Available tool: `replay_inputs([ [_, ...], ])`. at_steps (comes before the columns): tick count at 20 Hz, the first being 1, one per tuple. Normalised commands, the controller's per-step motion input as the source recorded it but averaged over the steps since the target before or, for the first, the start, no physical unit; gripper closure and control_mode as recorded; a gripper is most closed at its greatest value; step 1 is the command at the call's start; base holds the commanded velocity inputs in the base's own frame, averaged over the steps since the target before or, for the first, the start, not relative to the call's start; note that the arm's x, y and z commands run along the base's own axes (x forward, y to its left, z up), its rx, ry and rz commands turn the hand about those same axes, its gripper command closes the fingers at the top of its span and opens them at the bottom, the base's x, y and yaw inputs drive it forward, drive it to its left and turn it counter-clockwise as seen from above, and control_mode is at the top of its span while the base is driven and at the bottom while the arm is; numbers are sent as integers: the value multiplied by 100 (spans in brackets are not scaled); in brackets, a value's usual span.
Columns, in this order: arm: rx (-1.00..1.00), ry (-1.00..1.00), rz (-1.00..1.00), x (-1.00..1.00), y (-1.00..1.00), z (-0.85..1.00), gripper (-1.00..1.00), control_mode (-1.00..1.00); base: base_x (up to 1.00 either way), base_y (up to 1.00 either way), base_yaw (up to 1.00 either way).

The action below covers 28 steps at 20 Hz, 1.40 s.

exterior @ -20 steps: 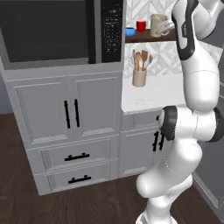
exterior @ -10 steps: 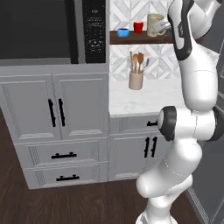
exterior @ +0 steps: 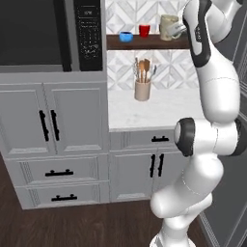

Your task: Gather all objects into one cabinet and sort the glasses and bowls to opposite sides.

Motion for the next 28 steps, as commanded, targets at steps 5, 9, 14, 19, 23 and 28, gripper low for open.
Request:
replay_inputs([
  [5, 0, 0, 0, 0, 0, 0, 100, 100, 96, -5, 0],
  [9, 0, 0, 0, 0, 0, 0, 100, 100, 84, -26, 0],
  [14, 0, 0, 0, 0, 0, 0, 100, 100, 35, -24, 0],
  [19, 0, 0, 0, 0, 0, 0, 100, 100, 1, 0, 0],
  [23, 0, 0, 0, 0, 0, 0, 100, 100, 0, 0, 0],
  [28, 0, 0, -1, -1, -12, -32, 100, -100, 0, 0, 0],
])
